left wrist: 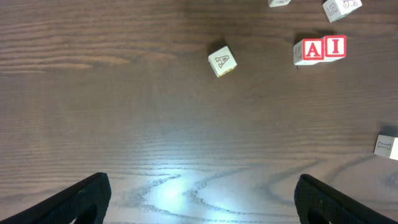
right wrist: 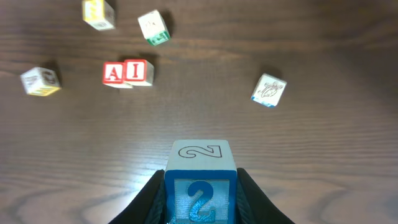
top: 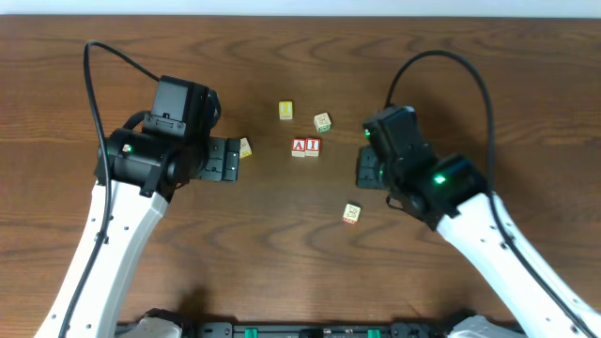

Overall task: Spell out Ai2
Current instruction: 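Carry the blue 2 block left and lower it right of I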

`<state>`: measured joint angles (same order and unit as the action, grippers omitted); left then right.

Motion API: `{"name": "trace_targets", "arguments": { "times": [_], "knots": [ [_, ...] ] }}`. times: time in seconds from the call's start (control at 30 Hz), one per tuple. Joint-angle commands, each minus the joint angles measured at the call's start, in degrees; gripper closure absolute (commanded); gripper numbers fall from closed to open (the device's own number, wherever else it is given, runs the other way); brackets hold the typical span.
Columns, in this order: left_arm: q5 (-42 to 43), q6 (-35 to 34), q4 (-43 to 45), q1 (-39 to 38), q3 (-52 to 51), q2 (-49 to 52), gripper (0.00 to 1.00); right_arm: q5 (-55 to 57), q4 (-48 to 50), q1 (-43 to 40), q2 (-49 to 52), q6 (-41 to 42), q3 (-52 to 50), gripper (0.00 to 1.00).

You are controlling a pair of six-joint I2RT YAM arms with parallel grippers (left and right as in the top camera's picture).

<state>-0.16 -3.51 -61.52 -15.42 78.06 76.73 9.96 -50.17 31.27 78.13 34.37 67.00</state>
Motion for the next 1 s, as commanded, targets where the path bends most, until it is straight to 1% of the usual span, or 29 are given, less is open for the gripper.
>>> {"name": "trace_targets", "arguments": {
  "times": [0.0,0.17,0.47,0.67,0.97],
  "knots": [
    [0.2,-0.8,-0.1,0.0,-0.2,0.0,0.04,0.1,2.4,0.2,3.8,3.3,-0.8,0.78],
    [0.2,-1.0,-0.1,0.1,-0.2,0.0,0.04,-1.9,6.3,-0.3,12.5,4.6,1.2,0.78],
    [0.2,-1.0,0.1,0.1,-0.2,0.0,0.05,-4.5,9.2,-1.6,26.1,4.2,8.6,0.77],
    [0.2,-1.0,0.2,0.1,-0.2,0.0,0.05,-6.5,12.2,-2.7,30.6,4.1,9.8,0.76],
    [0.2,-1.0,0.5,0.1,-0.2,0.1,0.05,-6.8,16.1,-3.2,32.1,2.4,9.8,0.76]
  ]
}}
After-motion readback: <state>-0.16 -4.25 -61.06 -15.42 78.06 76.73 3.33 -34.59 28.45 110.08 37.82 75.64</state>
